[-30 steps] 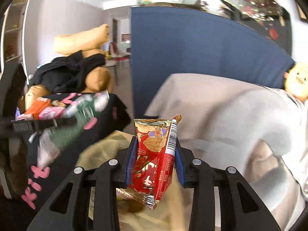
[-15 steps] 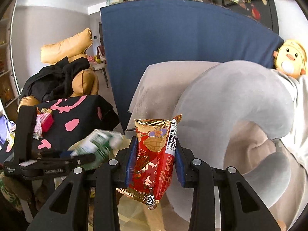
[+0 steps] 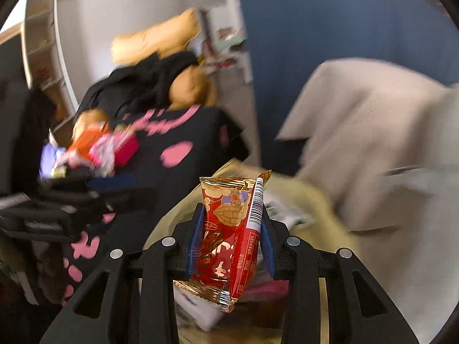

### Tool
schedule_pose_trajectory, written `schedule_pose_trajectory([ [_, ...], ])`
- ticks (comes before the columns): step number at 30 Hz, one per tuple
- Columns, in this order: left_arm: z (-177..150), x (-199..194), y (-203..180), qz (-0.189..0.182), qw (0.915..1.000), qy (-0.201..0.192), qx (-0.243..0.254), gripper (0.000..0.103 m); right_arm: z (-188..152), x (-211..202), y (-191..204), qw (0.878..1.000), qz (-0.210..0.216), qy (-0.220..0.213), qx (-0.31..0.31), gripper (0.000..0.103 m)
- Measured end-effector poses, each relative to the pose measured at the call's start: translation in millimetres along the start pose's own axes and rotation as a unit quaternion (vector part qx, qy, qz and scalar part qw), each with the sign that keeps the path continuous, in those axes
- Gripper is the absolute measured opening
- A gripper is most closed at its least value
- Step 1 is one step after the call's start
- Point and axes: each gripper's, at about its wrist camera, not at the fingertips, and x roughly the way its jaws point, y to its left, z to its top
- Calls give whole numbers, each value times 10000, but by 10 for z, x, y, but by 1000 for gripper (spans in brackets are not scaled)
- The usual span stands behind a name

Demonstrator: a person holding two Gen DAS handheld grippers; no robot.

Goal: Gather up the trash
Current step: 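Release the milk carton and red packet into the yellow bag with both tools, then move both tools back over the table toward the yellow chip bag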

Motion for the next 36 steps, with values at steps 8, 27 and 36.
schedule_pose_trajectory([
  [8,-107,-193,364,89,9996,-99,-254,64,-253,634,-43,9939,-377,1036,-4,34],
  [27,-154,-495,731,713,9957,-491,-338,83,-119,-91,-104,9965,-664,164,480,52],
  [36,-252,-1053,1372,1362,9833,-979,-712,84,81,-190,366,9996,-77,-50,264,52],
])
